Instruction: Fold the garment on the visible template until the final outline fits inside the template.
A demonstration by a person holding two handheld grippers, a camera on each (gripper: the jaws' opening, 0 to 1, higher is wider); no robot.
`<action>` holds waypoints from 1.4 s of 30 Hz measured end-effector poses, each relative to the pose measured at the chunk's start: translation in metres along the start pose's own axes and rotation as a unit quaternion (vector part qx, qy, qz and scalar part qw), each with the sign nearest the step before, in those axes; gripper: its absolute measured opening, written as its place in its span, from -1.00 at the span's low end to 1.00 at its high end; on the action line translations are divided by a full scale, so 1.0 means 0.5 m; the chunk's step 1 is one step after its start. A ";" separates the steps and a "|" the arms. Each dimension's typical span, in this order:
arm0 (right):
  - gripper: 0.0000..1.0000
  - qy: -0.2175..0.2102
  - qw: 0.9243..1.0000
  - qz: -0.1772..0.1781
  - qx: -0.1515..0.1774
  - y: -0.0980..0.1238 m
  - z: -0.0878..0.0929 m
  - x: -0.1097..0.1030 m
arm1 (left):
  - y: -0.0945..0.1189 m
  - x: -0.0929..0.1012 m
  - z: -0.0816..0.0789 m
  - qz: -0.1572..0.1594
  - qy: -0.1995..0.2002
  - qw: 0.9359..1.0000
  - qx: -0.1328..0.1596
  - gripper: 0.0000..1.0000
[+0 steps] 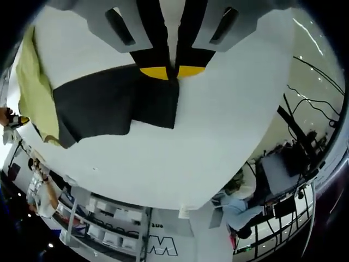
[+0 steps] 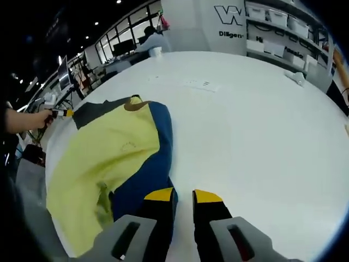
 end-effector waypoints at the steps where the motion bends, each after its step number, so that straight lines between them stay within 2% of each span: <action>1: -0.86 -0.001 1.000 -0.002 -0.003 -0.001 0.003 -0.002 | 0.000 0.001 0.003 0.001 -0.001 1.000 -0.002 -0.89; 8: -0.87 -0.005 1.000 -0.006 -0.011 -0.003 0.013 -0.009 | 0.012 0.010 0.019 -0.001 -0.003 1.000 -0.008 -0.89; 15: -0.90 -0.006 1.000 -0.001 -0.010 -0.004 0.014 -0.011 | 0.034 0.029 0.040 -0.020 -0.001 1.000 -0.010 -0.89; 18: -0.93 -0.007 1.000 0.004 -0.008 -0.003 0.015 -0.011 | 0.039 0.029 0.050 -0.040 0.038 0.998 -0.003 -0.89; 21: -1.00 -0.008 1.000 0.004 -0.009 -0.004 0.015 -0.012 | 0.044 0.037 0.060 -0.042 0.088 0.995 0.003 -0.88; 26: -1.00 -0.010 1.000 0.007 -0.010 -0.004 0.015 -0.012 | 0.050 0.045 0.066 -0.051 0.092 0.994 0.003 -0.88; 33: -1.00 -0.018 1.000 0.011 -0.008 -0.004 0.016 -0.012 | 0.060 0.053 0.076 -0.051 0.120 0.991 -0.003 -0.88; 42: -1.00 -0.011 1.000 0.018 0.019 0.020 0.006 -0.023 | 0.096 0.085 0.065 -0.052 0.113 0.992 0.017 -0.89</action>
Point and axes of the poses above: the point that each gripper's makers call its tool centre point, and the gripper's own axes: y roughly backward along the fingers, x roughly to its right, z roughly out of its underside, the point moved 10 cm from there along y, roughly backward along the fingers, and after that the axes turned 1 degree about x, right-handed, at the moved point
